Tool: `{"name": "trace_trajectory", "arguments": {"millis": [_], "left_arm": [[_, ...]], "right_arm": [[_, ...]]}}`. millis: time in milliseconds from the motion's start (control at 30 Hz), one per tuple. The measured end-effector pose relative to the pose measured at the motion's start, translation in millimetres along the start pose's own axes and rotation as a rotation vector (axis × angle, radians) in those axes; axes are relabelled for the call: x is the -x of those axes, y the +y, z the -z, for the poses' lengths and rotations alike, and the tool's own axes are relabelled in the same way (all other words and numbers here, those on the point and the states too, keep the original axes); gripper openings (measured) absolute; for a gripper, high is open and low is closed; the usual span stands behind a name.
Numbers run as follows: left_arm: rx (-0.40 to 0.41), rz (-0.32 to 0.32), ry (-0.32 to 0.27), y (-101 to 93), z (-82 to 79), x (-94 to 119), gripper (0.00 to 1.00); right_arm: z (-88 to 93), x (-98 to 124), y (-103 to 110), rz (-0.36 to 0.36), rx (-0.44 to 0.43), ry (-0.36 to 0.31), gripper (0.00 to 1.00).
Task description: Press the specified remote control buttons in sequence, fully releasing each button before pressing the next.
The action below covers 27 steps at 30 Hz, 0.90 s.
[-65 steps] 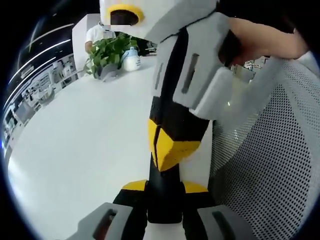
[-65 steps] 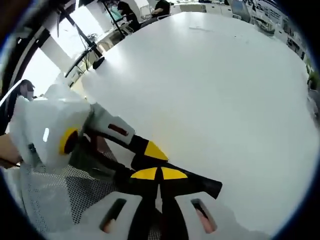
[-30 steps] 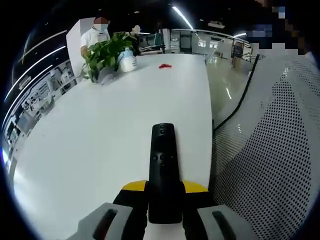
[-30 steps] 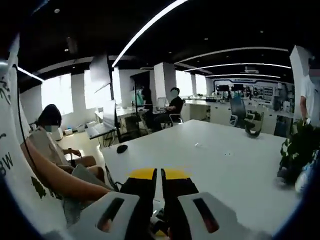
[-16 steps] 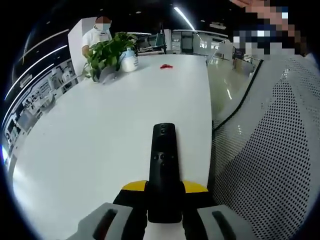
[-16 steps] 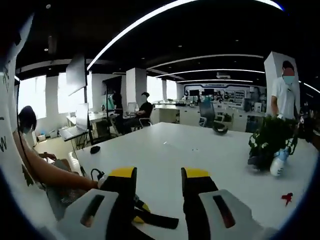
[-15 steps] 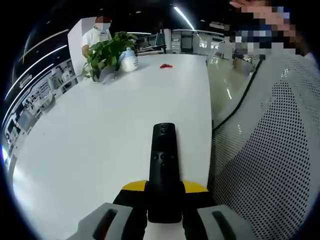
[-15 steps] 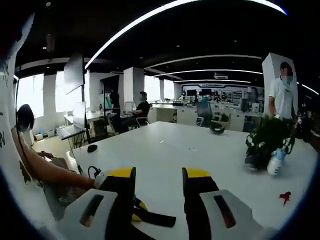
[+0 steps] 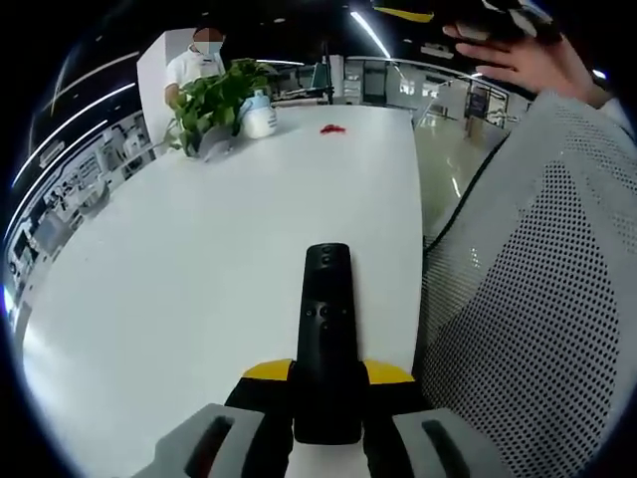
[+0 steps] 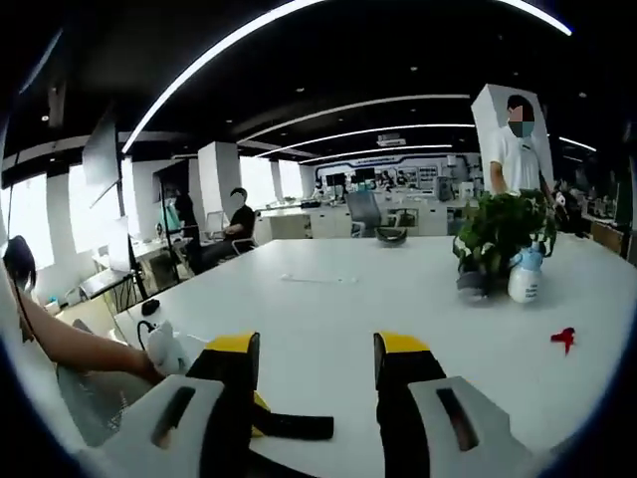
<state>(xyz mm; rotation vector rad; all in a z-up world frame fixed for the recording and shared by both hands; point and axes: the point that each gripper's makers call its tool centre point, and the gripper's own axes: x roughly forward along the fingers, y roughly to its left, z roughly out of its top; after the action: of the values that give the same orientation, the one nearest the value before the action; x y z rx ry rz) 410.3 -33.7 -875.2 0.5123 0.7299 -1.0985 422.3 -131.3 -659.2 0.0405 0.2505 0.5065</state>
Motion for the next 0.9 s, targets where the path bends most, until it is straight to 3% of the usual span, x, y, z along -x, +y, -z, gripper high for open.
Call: {"name": "trace_trajectory", "arguments": {"millis": [67, 200, 333, 433, 533, 600, 900], "left_arm": [[0.005, 0.004, 0.001, 0.3, 0.0, -0.1, 0.25], [0.022, 0.008, -0.005, 0.6, 0.8, -0.4, 0.25], [0.018, 0.011, -0.003, 0.4, 0.7, -0.4, 0.25], [0.008, 0.021, -0.001, 0.5, 0.5, -0.9, 0.25], [0.009, 0.023, 0.001, 0.5, 0.4, -1.1, 0.25], [0.007, 0.021, 0.003, 0.4, 0.5, -1.3, 0.25], [0.012, 0.020, 0.000, 0.1, 0.2, -1.1, 0.25]], "right_arm": [[-1.5, -6.7, 5.5, -0.017, 0.011, -0.020, 0.49], [9.3, -14.4, 13.8, -0.051, 0.046, 0.040, 0.46], [8.5, -14.2, 10.5, -0.030, 0.068, 0.024, 0.46], [25.3, -16.3, 5.9, -0.007, 0.114, 0.116, 0.45], [23.3, -15.6, 5.7, -0.007, 0.109, 0.103, 0.38], [13.8, -12.6, 0.2, 0.024, 0.098, 0.047, 0.38], [25.0, -16.1, -3.2, 0.049, 0.089, 0.102, 0.46]]}}
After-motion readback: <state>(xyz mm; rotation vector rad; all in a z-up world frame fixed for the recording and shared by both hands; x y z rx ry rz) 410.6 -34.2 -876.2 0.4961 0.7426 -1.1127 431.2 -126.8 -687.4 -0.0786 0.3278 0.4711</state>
